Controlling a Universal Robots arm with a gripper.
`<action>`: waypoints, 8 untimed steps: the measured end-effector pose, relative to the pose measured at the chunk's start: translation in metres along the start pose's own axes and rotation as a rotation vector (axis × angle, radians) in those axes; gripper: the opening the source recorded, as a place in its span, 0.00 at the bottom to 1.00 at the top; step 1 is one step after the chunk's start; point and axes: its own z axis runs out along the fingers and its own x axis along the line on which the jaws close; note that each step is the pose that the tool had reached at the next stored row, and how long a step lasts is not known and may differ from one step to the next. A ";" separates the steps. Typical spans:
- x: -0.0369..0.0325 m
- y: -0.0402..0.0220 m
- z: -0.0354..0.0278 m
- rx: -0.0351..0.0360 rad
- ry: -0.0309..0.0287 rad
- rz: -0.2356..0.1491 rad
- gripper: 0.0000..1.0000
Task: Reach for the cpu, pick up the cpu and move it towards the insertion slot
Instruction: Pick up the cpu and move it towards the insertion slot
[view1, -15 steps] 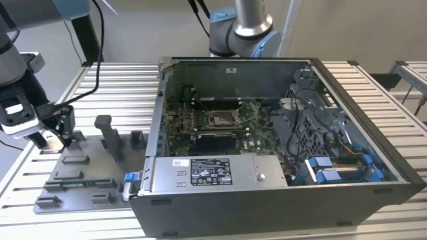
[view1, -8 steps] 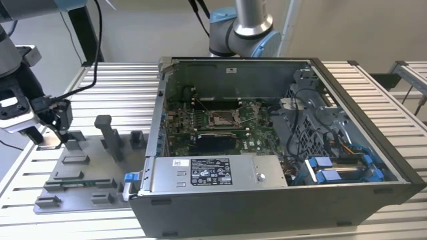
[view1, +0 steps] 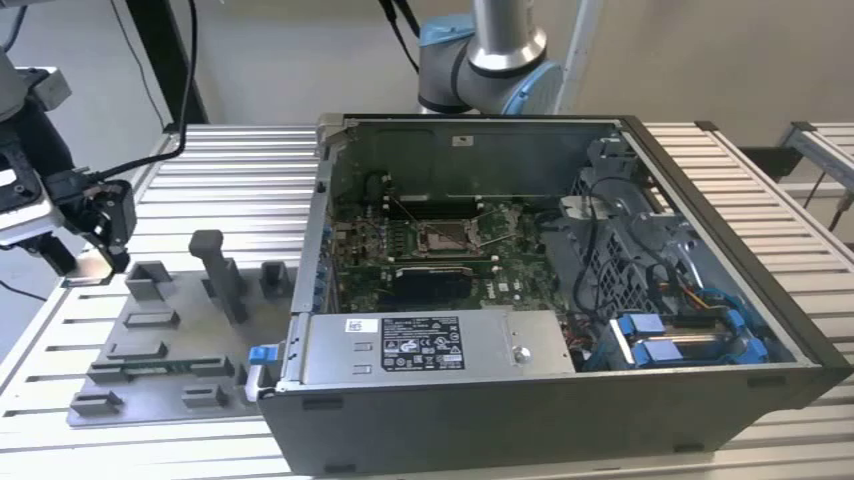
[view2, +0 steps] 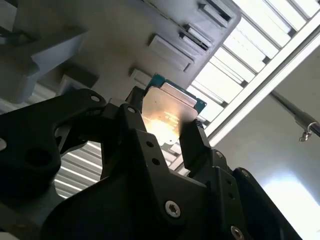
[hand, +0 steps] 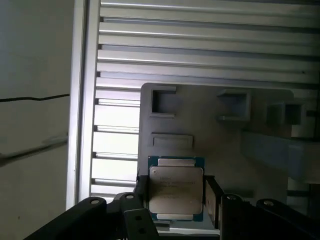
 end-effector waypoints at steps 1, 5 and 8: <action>0.0000 0.0001 -0.0027 0.0000 0.0000 0.000 0.00; 0.0000 0.0005 -0.0132 0.0000 -0.0001 0.000 0.00; 0.0000 0.0009 -0.0218 0.0000 0.0001 0.000 0.00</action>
